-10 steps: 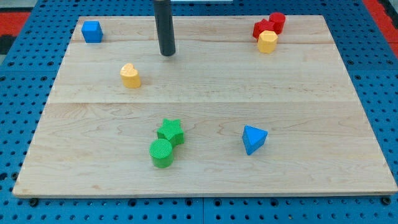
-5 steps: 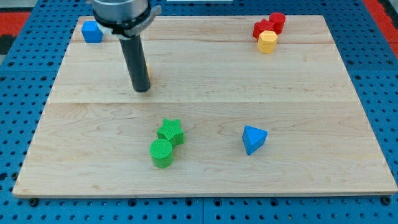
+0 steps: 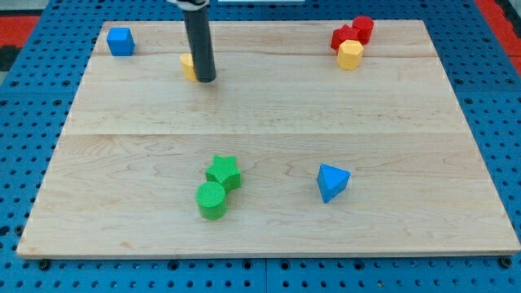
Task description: Move the yellow heart bottom right to the blue cube
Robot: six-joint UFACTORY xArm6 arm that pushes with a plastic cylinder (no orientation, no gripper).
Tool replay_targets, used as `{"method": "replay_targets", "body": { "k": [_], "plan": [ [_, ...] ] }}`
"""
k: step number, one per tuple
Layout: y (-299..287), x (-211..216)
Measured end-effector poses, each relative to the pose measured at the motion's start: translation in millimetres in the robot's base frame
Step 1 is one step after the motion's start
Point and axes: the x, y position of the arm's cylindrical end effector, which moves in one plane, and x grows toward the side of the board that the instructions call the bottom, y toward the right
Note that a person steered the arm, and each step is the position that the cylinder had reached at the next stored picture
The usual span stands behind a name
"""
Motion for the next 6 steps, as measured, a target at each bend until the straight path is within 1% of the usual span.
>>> {"method": "replay_targets", "body": {
  "k": [1, 2, 3, 4, 5, 6],
  "plan": [
    [-28, -24],
    [-77, -57],
    [-82, -49],
    [-8, -7],
    [98, 43],
    [149, 115]
  ]
}}
